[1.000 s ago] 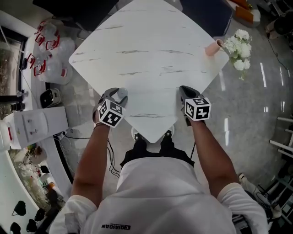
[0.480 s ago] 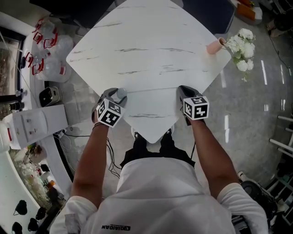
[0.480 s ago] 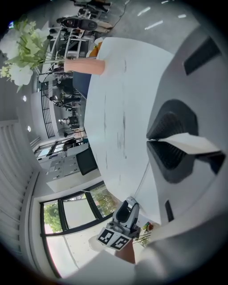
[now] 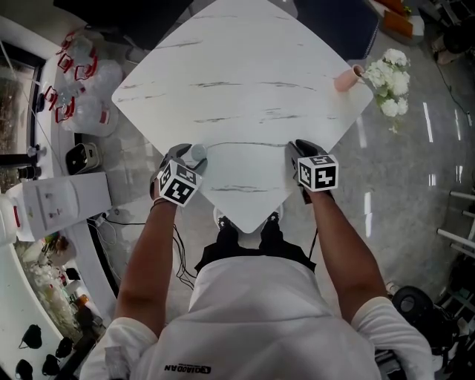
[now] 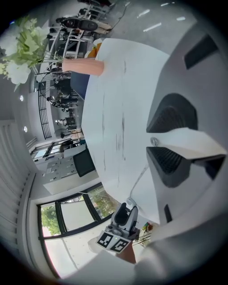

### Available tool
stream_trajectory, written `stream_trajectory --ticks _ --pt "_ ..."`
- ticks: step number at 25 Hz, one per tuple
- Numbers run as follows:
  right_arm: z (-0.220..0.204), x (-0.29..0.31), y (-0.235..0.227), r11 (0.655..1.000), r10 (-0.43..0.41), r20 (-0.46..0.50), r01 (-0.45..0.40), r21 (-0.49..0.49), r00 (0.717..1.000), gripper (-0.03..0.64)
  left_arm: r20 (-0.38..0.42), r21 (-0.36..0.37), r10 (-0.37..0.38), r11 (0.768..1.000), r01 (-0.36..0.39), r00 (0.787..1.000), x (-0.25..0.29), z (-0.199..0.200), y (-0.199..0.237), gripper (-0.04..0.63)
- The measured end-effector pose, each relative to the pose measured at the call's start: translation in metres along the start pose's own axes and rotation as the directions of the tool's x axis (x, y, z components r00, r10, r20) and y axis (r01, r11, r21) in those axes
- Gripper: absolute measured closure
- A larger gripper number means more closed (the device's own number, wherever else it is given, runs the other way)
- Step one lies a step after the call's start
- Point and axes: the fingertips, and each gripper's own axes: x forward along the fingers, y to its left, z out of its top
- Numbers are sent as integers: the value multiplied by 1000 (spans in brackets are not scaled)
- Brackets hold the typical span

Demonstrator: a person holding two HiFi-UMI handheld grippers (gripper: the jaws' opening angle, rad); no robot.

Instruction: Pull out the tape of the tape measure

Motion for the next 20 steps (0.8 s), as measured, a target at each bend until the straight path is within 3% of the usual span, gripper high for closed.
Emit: stream_trajectory --ticks 11,17,20 --pt "9 -38 13 999 -9 48 11 -47 999 513 69 -30 21 999 -19 997 -38 9 -10 347" --pt "27 -75 39 998 35 124 -28 -51 992 516 196 -107 28 994 -6 980 -87 41 -27 374" --pt "42 -97 58 996 75 184 -66 -58 980 523 271 -98 40 995 -13 962 -119 63 -36 385"
